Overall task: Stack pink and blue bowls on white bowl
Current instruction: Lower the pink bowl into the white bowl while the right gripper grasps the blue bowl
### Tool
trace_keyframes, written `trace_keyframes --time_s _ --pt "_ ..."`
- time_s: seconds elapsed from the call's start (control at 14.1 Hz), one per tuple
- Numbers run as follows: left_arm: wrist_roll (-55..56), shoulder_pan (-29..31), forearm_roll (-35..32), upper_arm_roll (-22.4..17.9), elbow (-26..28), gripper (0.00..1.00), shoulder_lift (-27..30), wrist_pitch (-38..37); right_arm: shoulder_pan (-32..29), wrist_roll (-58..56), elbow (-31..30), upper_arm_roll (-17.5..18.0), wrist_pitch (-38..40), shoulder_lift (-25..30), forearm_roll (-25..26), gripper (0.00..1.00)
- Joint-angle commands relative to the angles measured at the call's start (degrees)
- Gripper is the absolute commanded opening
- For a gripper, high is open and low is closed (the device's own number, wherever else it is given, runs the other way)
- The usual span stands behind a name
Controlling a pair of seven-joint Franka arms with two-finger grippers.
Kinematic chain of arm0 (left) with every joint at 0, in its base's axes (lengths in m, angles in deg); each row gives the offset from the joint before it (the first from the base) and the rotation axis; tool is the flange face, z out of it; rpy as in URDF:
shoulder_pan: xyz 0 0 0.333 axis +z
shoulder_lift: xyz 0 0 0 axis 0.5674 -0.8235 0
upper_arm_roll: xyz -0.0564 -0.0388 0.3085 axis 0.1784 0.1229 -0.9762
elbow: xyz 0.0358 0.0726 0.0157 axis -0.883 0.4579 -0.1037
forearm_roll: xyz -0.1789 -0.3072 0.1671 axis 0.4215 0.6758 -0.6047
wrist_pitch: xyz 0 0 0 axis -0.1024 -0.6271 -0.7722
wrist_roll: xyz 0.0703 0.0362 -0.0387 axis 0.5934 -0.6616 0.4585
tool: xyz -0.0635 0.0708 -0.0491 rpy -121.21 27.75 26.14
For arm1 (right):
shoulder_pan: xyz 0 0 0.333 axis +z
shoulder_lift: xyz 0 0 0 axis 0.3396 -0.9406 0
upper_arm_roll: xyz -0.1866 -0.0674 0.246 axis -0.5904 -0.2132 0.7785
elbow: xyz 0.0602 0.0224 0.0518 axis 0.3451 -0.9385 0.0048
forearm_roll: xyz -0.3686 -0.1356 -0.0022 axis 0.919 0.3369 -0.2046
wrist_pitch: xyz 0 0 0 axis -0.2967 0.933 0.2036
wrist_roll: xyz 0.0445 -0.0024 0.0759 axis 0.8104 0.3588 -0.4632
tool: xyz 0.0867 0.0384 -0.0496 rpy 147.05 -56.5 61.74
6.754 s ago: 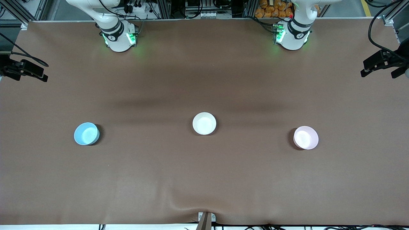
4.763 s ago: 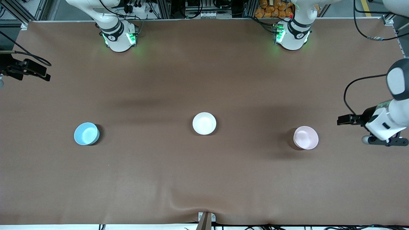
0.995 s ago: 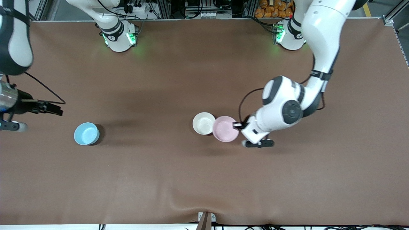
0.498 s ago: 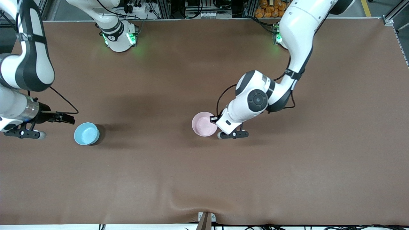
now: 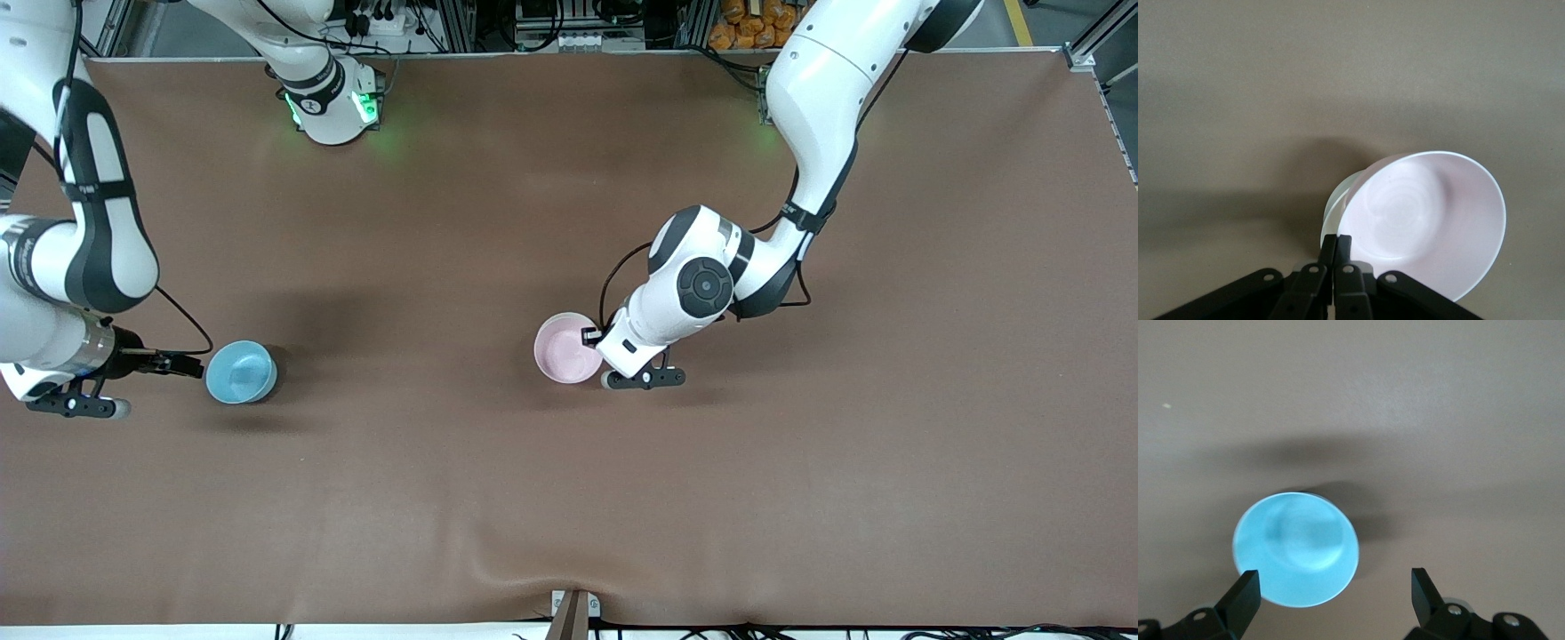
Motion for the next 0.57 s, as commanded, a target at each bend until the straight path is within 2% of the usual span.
trace_keyframes --time_s 0.0,0.43,0.5 --pt "1.67 -1.6 -1.49 -0.31 0.09 0.0 -0.12 0.42 -1.78 -2.01 1.41 0.84 -0.65 -3.69 0.27 1.0" --pt "1.67 -1.34 -4.12 -0.31 4.04 0.0 1.28 0.42 -1.79 -1.92 1.32 0.93 -3.19 -9.5 0.1 0.99" --pt "1.67 -1.52 -4.22 -0.31 4.04 0.0 1.2 0.42 -1.79 -1.84 1.32 0.93 -3.2 -9.94 0.09 0.83"
